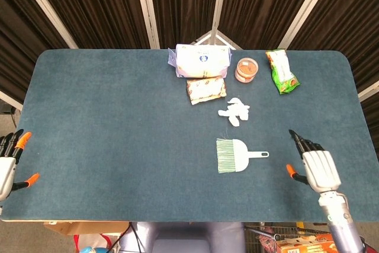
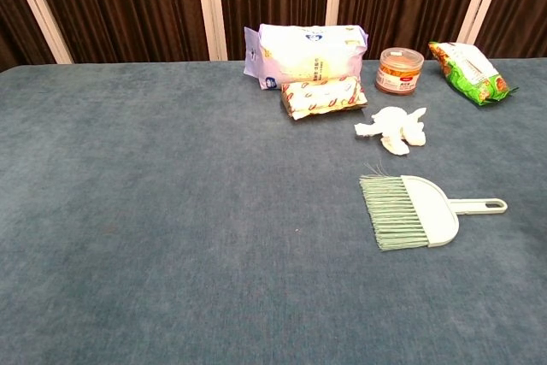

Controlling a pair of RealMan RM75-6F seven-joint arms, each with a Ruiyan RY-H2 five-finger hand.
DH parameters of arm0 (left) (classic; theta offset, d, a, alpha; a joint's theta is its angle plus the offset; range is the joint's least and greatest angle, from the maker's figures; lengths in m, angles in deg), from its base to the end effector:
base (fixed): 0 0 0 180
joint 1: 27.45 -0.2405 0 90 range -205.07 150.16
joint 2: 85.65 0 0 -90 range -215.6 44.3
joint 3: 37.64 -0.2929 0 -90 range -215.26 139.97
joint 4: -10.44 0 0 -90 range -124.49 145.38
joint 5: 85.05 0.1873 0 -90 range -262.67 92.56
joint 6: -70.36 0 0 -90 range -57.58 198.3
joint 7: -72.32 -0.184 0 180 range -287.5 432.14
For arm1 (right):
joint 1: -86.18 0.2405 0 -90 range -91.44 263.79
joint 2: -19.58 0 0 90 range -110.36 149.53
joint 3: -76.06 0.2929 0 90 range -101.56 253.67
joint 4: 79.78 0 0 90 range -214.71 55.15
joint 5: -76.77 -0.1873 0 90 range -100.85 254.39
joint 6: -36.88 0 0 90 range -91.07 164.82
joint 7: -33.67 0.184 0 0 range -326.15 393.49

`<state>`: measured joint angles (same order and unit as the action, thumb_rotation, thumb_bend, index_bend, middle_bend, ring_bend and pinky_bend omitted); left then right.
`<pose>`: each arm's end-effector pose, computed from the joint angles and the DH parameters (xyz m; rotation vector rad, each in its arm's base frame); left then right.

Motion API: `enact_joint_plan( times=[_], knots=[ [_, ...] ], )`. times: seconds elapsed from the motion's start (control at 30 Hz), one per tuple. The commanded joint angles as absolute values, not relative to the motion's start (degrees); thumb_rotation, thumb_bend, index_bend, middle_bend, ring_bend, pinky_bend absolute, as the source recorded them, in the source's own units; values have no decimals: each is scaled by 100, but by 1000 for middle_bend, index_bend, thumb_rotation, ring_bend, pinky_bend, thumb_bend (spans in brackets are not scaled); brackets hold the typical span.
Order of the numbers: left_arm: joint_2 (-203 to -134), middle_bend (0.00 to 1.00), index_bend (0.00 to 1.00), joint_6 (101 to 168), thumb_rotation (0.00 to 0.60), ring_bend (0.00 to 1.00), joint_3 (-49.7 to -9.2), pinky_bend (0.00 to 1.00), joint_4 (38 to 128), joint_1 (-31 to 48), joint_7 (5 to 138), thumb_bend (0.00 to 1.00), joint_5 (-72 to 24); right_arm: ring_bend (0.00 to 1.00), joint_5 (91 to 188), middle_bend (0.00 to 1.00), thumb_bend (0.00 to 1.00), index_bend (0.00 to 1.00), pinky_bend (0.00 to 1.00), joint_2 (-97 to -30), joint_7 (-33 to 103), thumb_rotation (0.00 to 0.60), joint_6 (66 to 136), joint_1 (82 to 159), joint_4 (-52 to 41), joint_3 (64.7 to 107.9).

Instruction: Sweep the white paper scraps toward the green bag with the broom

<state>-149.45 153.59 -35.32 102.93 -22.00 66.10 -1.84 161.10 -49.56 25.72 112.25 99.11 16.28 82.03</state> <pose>-0.3436 0.2234 0.1939 -1.4092 -0.8627 -0.7822 -0.2898 -0.2723 0.1417 1.5366 -0.9198 0.9471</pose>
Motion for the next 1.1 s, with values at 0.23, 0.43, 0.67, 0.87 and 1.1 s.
enact_joint_plan(
  times=[0.23,0.43,0.67,0.87,1.1],
  knots=[
    [-14941,0,0,15352,600,0,-3535,0,10298,-2197,6610,0,-182,981,15466,965,328,309,934,-5452,1880,600,10198,10669,1396,8497],
    [-14927,0,0,15367,600,0,-3537,0,10298,-2199,6658,0,-155,1000,15164,1000,328,351,972,-5847,1243,600,9836,10944,1279,8440],
    [-14913,0,0,15351,600,0,-3543,0,10287,-2195,6704,0,-147,1000,14722,1000,328,352,972,-6303,585,600,9624,11145,1053,8372],
    [-14904,0,0,15340,600,0,-3544,0,10287,-2190,6725,0,-147,1000,14388,1000,328,392,972,-6638,288,600,9536,11271,701,8364],
    [-14906,0,0,15336,600,0,-3548,0,10294,-2191,6715,0,-150,1000,14093,1000,328,461,972,-6878,160,600,9528,11377,291,8439]
  ],
)
